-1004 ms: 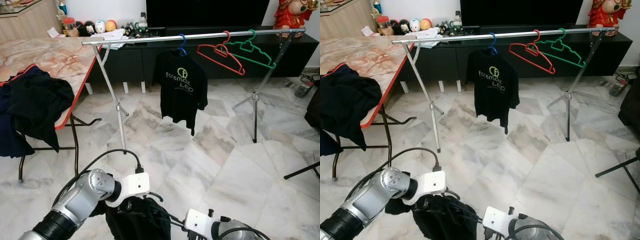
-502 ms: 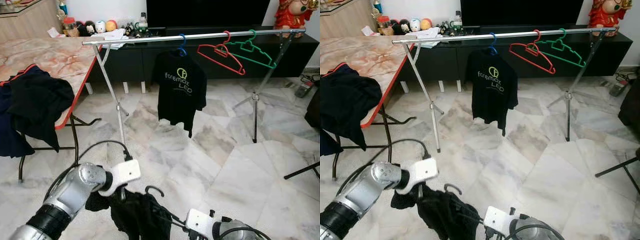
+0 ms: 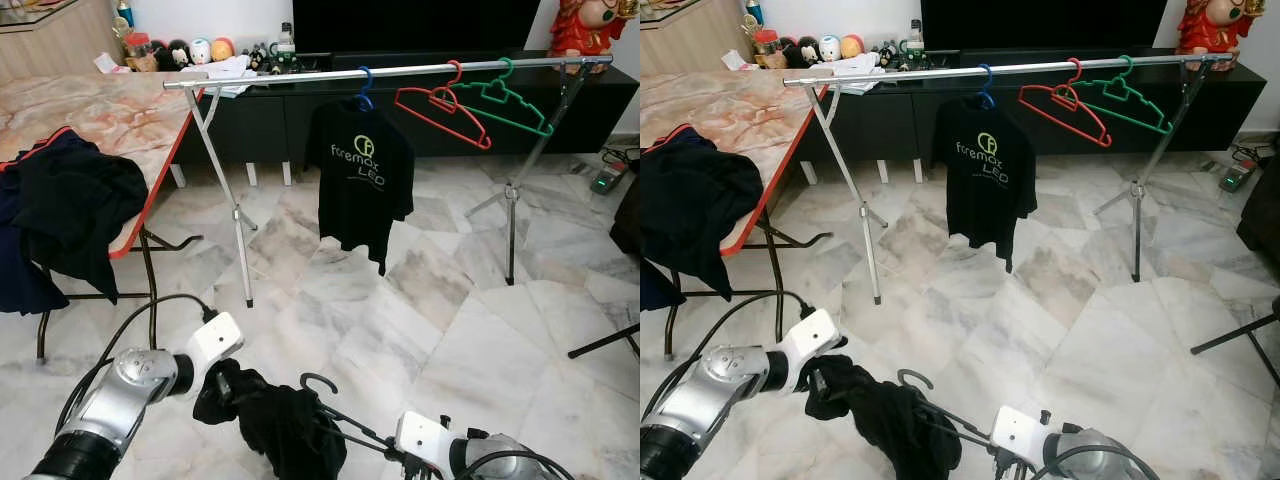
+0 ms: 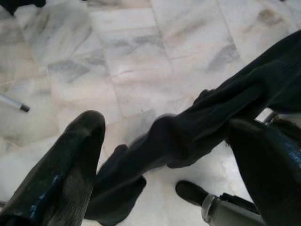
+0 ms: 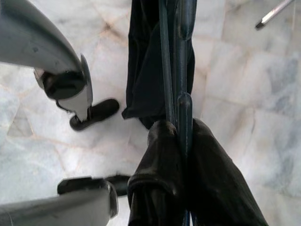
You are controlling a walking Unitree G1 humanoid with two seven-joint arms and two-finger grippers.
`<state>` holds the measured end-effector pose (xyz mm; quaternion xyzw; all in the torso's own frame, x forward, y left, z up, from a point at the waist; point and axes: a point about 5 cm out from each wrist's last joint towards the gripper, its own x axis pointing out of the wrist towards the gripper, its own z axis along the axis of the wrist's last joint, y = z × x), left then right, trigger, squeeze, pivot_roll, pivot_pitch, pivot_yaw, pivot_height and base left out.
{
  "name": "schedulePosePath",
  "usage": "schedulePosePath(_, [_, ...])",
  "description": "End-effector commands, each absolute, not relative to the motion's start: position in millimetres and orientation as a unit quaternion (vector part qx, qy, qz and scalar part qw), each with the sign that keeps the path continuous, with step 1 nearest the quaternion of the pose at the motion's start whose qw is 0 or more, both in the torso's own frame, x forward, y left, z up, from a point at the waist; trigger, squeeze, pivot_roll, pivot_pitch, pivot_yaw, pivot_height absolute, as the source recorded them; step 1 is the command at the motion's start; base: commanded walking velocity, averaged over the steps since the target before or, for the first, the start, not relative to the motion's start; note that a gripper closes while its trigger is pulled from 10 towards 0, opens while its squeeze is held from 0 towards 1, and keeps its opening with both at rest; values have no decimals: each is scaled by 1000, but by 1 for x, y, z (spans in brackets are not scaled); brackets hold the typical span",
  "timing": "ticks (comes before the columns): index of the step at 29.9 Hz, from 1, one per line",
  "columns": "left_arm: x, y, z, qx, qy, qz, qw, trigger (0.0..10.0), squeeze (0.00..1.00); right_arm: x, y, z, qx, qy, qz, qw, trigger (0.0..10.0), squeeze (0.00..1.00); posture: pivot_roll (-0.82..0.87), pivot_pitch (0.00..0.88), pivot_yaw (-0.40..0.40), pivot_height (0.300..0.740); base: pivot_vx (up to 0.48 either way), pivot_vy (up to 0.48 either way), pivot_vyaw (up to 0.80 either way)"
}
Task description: Hang hanger
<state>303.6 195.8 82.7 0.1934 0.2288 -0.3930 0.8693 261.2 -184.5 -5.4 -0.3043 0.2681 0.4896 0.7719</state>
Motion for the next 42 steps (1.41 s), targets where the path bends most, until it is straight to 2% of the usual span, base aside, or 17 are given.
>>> schedulePosePath(1, [300,218,82,167,231,-364,887,10000,1000,270,-186,10,-289,222,493,790,0,0,-2,104,37,740,0,0,0])
schedulePosePath(5, [298,237,79,148,231,-328,904,10000,1000,275,-192,21,-270,203,489,804,0,0,-9,98,39,740,0,0,0])
schedulePosePath(12, [295,261,76,117,229,-268,928,10000,1000,274,-203,27,-264,199,495,804,0,0,-19,88,38,740,0,0,0])
schedulePosePath(18, [287,252,62,88,249,-304,915,10000,1000,275,-205,32,-251,192,499,807,0,0,-22,87,37,740,0,0,0])
schedulePosePath(21, [288,243,54,92,250,-306,914,10000,1000,275,-200,34,-248,184,515,799,0,0,-25,92,33,740,0,0,0])
schedulePosePath(29, [303,243,61,107,212,-263,935,10000,1000,279,-198,44,-240,163,524,801,0,0,-29,102,29,740,0,0,0])
schedulePosePath(30, [305,243,63,116,203,-255,938,10000,78,279,-199,46,-241,162,525,800,0,0,-31,104,28,740,0,0,0])
schedulePosePath(31, [307,243,64,116,197,-248,941,10000,0,279,-199,47,-242,160,526,800,0,0,-31,105,27,740,0,0,0])
schedulePosePath(42, [312,238,59,105,192,-239,946,10000,0,280,-201,56,-226,152,538,797,0,0,-36,108,26,740,0,0,0])
